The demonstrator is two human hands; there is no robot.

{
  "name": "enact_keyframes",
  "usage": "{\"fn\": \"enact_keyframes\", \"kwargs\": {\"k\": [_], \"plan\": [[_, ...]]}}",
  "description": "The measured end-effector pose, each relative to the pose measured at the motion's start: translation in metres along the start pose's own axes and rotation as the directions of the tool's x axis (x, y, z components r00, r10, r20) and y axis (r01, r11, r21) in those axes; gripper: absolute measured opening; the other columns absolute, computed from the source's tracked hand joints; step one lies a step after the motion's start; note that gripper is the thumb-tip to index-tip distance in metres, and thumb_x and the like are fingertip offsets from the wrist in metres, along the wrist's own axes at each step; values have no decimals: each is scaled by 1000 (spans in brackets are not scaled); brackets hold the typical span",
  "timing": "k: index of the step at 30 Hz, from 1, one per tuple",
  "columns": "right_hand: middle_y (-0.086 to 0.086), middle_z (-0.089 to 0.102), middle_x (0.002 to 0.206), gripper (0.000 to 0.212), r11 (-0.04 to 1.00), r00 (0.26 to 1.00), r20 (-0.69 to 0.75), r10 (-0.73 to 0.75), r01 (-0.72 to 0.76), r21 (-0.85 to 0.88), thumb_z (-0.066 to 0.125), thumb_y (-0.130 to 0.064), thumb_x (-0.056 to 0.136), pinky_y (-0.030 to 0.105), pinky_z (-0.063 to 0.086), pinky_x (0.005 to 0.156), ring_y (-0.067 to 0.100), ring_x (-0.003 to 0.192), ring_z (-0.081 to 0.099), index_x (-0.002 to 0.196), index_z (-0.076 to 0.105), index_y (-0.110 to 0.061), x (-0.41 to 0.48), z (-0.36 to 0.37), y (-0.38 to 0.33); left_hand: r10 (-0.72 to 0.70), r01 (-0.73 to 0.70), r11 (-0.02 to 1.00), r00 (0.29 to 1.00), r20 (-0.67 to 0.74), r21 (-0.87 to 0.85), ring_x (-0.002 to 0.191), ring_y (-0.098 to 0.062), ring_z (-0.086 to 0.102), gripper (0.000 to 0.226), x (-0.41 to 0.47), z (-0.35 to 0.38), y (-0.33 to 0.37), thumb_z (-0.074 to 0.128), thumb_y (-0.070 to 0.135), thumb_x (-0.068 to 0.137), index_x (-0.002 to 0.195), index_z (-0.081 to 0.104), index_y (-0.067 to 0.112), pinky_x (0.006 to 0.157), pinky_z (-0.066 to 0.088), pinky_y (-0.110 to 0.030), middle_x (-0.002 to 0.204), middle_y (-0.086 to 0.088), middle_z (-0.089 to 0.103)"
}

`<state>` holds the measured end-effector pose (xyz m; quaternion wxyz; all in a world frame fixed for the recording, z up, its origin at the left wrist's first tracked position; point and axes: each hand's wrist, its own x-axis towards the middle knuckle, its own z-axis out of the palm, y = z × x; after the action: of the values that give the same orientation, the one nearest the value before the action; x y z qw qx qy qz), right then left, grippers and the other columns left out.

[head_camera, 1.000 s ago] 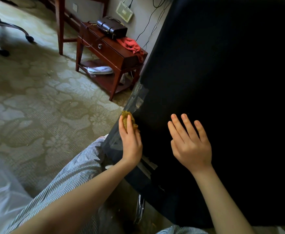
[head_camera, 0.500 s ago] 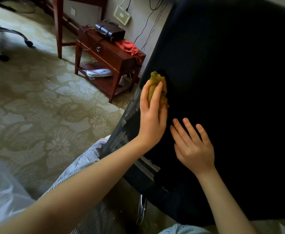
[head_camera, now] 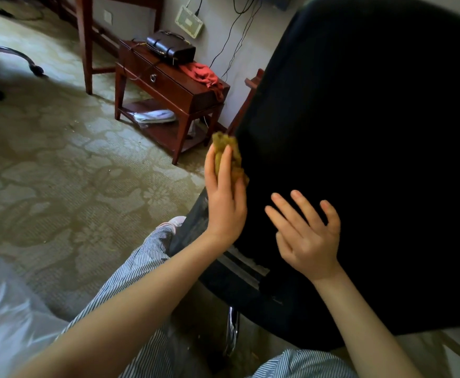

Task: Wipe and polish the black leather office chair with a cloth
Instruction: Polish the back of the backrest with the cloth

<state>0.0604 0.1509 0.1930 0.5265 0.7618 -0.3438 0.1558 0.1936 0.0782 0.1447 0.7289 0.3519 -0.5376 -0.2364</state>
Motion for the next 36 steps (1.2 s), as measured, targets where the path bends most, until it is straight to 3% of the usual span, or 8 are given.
{"fn": "enact_keyframes", "kwargs": {"k": [4, 6, 9, 14, 20, 25, 31, 36], "plan": [[4, 47, 135, 38, 997, 997, 5, 71, -71, 6, 39, -15, 91, 40, 18, 110, 23, 125, 43, 127, 51, -12, 36, 10, -9, -16, 16, 1000, 998, -55, 7, 136, 1, 14, 49, 34, 19, 25, 46, 8, 93, 140, 34, 9, 112, 14, -13, 145, -5, 18], [5, 51, 136, 39, 991, 990, 37, 134, -134, -10, 35, -16, 93, 40, 16, 111, 24, 128, 40, 130, 48, -13, 45, 20, -8, 15, -12, 999, 998, -61, 53, 136, -3, 14, 48, 31, 22, 19, 45, 13, 93, 140, 35, 9, 113, 15, -16, 145, -10, 19], [4, 53, 136, 40, 990, 989, 111, 97, -85, -109, 39, -17, 92, 40, 14, 112, 24, 130, 36, 132, 47, -14, 46, 32, -1, 1, 1, 999, 999, -47, 47, 136, -6, 16, 47, 19, 19, 2, 39, 15, 92, 138, 29, 16, 114, 22, -23, 143, -6, 17], [4, 53, 136, 43, 985, 986, 165, 34, -5, -174, 45, -16, 86, 41, 13, 112, 25, 129, 35, 128, 54, -14, 44, 38, -2, -156, 158, 983, 987, -22, 93, 138, -12, 19, 52, -15, 7, -42, 36, 10, 90, 141, 31, 12, 115, 20, -25, 146, -5, 17], [5, 53, 136, 41, 982, 982, 184, 31, 5, -188, 47, -15, 86, 41, 12, 113, 25, 130, 35, 126, 56, -13, 44, 42, -2, -403, 400, 911, 915, 15, 99, 133, 3, 14, 52, -34, -13, -62, 40, 0, 94, 144, 30, 9, 116, 20, -33, 150, -9, 18], [5, 53, 136, 39, 982, 988, 154, 9, 20, -190, 47, -17, 89, 41, 13, 113, 25, 130, 36, 126, 56, -13, 44, 42, 0, -230, 227, 973, 967, -106, -40, 129, 9, 18, 46, 22, -6, -3, 40, 4, 93, 139, 36, 1, 103, 16, -2, 145, -20, 29], [5, 57, 132, 36, 985, 991, 132, 12, 11, -173, 53, -21, 89, 41, 17, 112, 25, 129, 38, 124, 57, -13, 41, 42, 0, -93, 92, 996, 995, -38, -13, 105, 5, 43, 37, 69, 5, 18, 44, 14, 93, 127, 52, 3, 91, 31, -3, 122, -11, 53], [5, 55, 134, 36, 980, 989, 150, 17, 13, -197, 43, -17, 91, 43, 15, 111, 26, 129, 37, 124, 58, -13, 44, 44, -3, -163, 165, 984, 986, -33, 60, 98, 13, 43, 32, 48, -2, -19, 41, 13, 92, 121, 55, 6, 87, 33, -5, 114, -9, 56]]}}
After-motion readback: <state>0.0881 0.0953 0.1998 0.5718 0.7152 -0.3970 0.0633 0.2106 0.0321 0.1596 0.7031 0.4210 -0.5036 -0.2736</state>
